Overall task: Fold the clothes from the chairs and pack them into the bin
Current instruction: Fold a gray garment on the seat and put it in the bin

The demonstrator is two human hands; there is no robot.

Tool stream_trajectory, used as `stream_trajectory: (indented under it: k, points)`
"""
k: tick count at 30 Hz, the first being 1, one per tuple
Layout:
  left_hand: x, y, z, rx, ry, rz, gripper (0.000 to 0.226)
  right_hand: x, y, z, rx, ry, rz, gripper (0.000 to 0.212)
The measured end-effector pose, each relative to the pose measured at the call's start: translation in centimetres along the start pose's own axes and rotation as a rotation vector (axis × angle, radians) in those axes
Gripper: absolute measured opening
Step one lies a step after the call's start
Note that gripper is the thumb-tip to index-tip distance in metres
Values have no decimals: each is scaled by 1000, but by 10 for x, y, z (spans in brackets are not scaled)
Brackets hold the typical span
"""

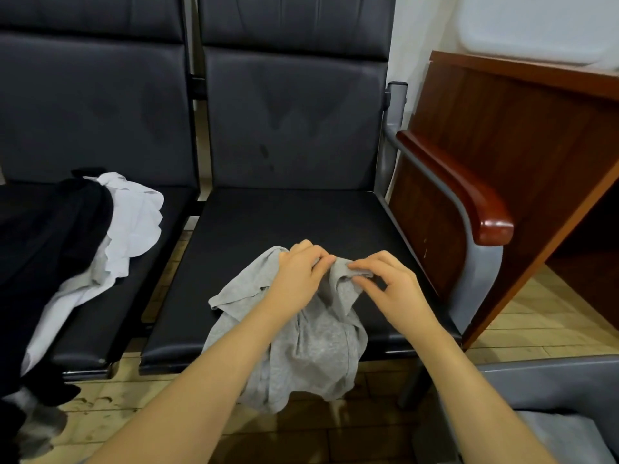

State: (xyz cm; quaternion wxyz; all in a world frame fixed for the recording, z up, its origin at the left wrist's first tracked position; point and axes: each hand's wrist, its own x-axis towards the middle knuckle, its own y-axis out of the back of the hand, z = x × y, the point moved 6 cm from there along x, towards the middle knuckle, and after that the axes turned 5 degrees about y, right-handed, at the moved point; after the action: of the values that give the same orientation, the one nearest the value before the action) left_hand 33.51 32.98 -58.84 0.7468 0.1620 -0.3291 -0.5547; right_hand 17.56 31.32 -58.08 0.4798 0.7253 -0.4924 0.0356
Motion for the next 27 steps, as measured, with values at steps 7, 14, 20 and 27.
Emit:
stream_trajectory:
  k: [7,14,20,27]
  points:
    - [-5,14,-4,18,7,-38,17,4,8,-9,-239,106,34,22]
    - [-24,59,-19,-44,34,-71,8,4,-4,-18,-37,-3,-96,20]
    - [-34,91,-38,100,92,-23,18,5,-3,-26,-54,-202,-47,10]
    - [-38,144,-24,203,78,174,14,20,6,-47,-407,-265,-262,22]
